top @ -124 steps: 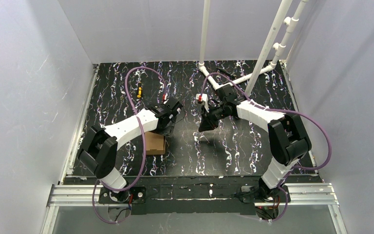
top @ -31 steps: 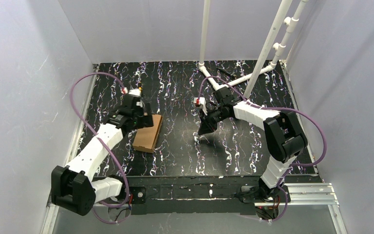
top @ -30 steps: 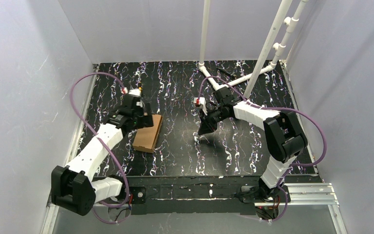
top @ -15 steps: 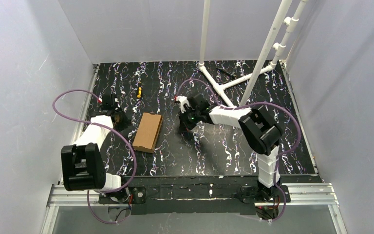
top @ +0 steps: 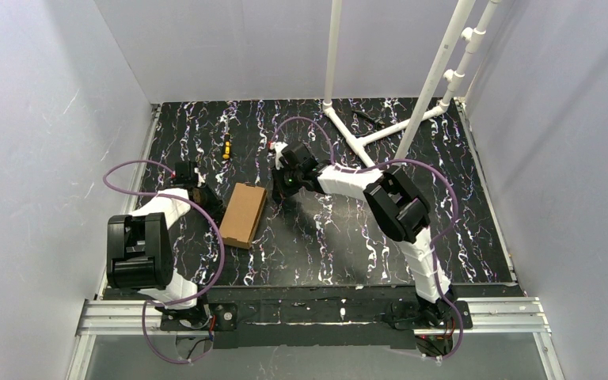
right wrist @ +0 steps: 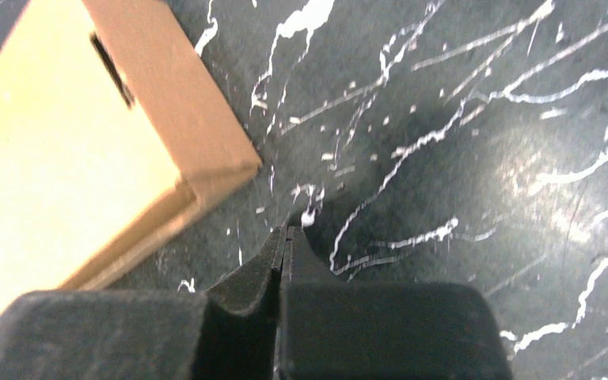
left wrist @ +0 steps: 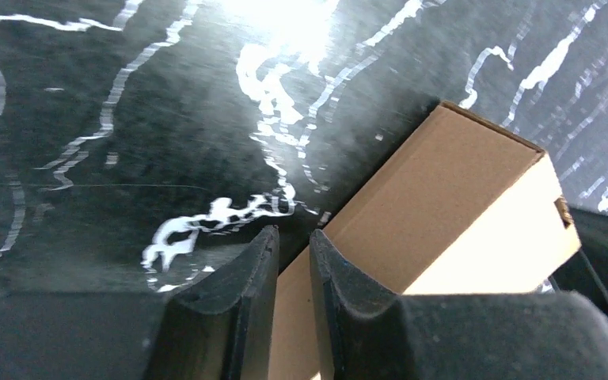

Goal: Fold the paper box

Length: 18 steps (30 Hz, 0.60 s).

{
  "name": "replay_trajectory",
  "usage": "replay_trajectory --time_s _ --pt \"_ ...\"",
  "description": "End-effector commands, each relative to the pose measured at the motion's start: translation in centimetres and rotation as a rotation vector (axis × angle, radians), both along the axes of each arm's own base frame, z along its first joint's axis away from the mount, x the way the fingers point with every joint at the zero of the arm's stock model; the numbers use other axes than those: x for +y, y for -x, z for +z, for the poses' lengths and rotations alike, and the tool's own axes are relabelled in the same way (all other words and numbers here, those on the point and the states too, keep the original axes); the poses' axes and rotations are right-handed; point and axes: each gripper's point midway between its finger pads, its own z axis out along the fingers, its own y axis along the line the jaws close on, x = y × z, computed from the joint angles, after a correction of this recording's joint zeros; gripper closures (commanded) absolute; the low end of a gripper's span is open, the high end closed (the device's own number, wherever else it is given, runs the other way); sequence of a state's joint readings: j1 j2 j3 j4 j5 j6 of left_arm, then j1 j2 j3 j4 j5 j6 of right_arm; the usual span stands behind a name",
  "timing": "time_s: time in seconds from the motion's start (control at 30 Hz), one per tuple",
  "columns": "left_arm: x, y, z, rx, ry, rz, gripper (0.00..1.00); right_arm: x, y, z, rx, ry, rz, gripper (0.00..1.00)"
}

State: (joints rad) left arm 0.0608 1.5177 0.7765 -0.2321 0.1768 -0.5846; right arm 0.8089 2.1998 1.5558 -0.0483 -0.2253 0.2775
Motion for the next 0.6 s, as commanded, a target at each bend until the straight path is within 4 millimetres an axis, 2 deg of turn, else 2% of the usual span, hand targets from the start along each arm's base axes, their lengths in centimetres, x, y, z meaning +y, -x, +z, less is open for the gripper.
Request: replay_trajectory --time_s 0.0,0.13,0.23,0.3,0.43,0.5,0.57 --pt "-2.9 0.1 0.4 -0.015 0.086 -0.078 0.80 3.1 -1.6 1.8 -0.095 -0.008 -0.011 0.96" --pt "-5.4 0.6 0.4 -0.008 0.109 -0.158 0.80 4.7 -0.8 1.3 -0.124 0.034 0.012 0.96" --pt "-6.6 1.0 0.4 -0.004 0.111 -0.184 0.80 4.4 -1.0 1.5 -0.161 0.066 -0.015 0.96" --pt "-6.4 1.1 0.4 -0.006 0.098 -0.166 0.80 2.8 -2.6 2.1 -0.229 0.119 -0.071 0.96" --pt "-4.8 1.3 0.5 -0.013 0.029 -0.080 0.78 -0.5 -5.8 4.0 -0.299 0.136 -0.142 0.95" --pt "-4.4 1.2 1.0 -0.028 0.020 -0.051 0.77 -1.9 -6.4 4.8 -0.323 0.141 -0.136 0.95" --pt "-4.2 1.1 1.6 -0.050 0.019 -0.037 0.76 -3.0 -6.0 5.3 -0.336 0.141 -0.112 0.95"
